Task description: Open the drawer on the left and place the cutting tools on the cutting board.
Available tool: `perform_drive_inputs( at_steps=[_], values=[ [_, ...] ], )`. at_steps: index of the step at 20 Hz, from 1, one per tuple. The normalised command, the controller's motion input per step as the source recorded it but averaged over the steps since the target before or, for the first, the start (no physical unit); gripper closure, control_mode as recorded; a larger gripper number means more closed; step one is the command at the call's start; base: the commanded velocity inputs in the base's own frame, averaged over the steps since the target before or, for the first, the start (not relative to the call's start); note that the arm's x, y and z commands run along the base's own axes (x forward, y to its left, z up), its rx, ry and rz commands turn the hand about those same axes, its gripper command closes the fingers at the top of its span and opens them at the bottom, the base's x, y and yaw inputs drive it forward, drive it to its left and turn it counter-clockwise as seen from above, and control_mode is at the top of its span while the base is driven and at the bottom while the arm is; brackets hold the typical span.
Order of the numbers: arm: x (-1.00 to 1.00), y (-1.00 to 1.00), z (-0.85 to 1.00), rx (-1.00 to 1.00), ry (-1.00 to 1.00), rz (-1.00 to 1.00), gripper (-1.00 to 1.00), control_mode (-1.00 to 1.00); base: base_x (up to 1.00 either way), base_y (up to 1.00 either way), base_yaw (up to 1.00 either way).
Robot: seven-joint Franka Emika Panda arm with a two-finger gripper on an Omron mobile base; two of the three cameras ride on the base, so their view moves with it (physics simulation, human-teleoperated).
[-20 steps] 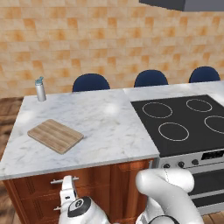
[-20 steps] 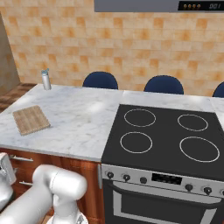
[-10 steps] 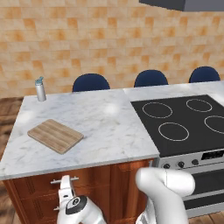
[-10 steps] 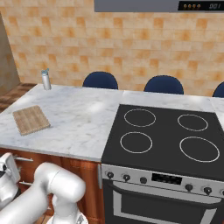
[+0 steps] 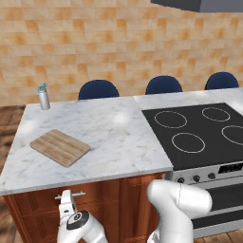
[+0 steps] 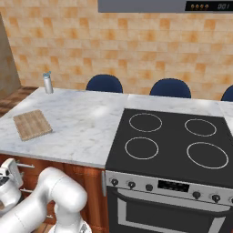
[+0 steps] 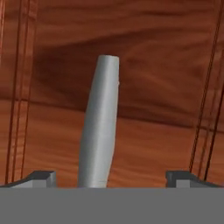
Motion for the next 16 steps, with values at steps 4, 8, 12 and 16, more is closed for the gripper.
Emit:
perform_drive_inputs(
  at_steps=[4, 8, 12, 16],
  values=[
    [0.36, 0.26, -0.23, 0.0, -0.02, 0.0, -1.0, -1.0, 0.0, 0.0, 0.0],
    [0.34, 0.23, -0.24, -0.02, -0.04, 0.0, -1.0, -1.0, 0.0, 0.0, 0.0],
    [0.32, 0.19, -0.18, -0.01, -0.02, 0.0, -1.0, -1.0, 0.0, 0.0, 0.0],
    [0.27, 0.2, -0.11, -0.01, -0.01, 0.0, -1.0, -1.0, 0.0, 0.0, 0.0]
  ],
)
